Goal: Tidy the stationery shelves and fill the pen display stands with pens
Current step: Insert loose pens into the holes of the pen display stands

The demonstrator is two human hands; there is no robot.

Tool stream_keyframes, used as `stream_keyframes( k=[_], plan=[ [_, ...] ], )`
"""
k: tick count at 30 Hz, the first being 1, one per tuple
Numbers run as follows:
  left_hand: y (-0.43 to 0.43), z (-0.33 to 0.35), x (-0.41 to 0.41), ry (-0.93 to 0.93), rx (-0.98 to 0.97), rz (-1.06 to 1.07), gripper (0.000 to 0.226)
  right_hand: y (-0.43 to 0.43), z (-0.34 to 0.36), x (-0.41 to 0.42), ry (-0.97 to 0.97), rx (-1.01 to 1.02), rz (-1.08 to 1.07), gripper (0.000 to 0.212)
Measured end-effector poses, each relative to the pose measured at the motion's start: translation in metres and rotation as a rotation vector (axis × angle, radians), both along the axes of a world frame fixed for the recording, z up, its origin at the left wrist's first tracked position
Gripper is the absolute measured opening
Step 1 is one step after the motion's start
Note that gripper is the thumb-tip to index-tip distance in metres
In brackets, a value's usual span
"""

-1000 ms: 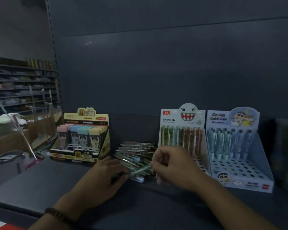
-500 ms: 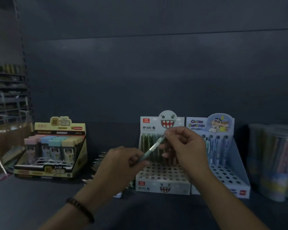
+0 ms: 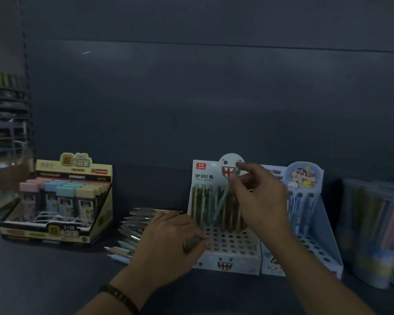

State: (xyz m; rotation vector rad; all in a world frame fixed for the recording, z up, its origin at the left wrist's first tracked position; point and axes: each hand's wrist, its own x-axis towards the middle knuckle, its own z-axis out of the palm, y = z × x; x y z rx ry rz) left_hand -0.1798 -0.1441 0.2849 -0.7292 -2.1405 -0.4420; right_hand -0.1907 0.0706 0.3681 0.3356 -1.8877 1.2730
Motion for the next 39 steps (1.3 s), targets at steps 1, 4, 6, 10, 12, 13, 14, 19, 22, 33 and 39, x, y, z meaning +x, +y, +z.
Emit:
stream_keyframes(
  k=[1, 4, 6, 10, 12, 13, 14, 19, 22, 33, 39],
  plan=[
    [0.001, 0.001, 0.001, 0.003, -0.028, 0.003, 0.024, -0.001, 0.006, -0.003, -0.011, 0.097, -0.039, 0.024],
    [0.001, 0.0, 0.002, -0.015, -0.086, 0.023, 0.028, -0.01, 0.004, -0.007, -0.036, 0.197, -0.062, 0.023],
    [0.0, -0.002, 0.002, -0.022, -0.096, 0.022, 0.029, -0.016, -0.01, -0.007, -0.009, 0.19, -0.072, 0.025],
    [0.002, -0.001, 0.002, -0.051, -0.077, 0.011, 0.032, -0.019, -0.023, -0.006, 0.054, 0.227, -0.09, 0.029],
    [0.003, -0.001, 0.002, -0.057, -0.076, 0.017, 0.034, -0.017, -0.024, -0.006, 0.057, 0.208, -0.091, 0.029],
    [0.002, -0.001, 0.002, -0.064, -0.078, 0.017, 0.035, -0.016, -0.024, -0.006, 0.06, 0.211, -0.092, 0.029],
    [0.002, -0.001, 0.002, -0.071, -0.081, 0.012, 0.036, -0.016, -0.024, -0.006, 0.062, 0.216, -0.091, 0.03],
    [0.0, -0.001, 0.002, -0.102, -0.069, -0.019, 0.032, -0.014, -0.025, -0.008, 0.041, 0.259, -0.095, 0.029],
    [0.0, 0.0, 0.002, -0.127, -0.065, -0.04, 0.035, -0.018, -0.028, -0.01, 0.049, 0.31, -0.086, 0.027],
    [-0.003, -0.001, 0.0, -0.155, -0.039, -0.078, 0.031, -0.016, -0.023, -0.009, -0.163, 0.568, -0.153, 0.044],
    [-0.005, -0.001, -0.002, -0.159, -0.024, -0.133, 0.027, -0.017, -0.022, -0.004, -0.301, 0.643, -0.116, 0.058]
  ],
)
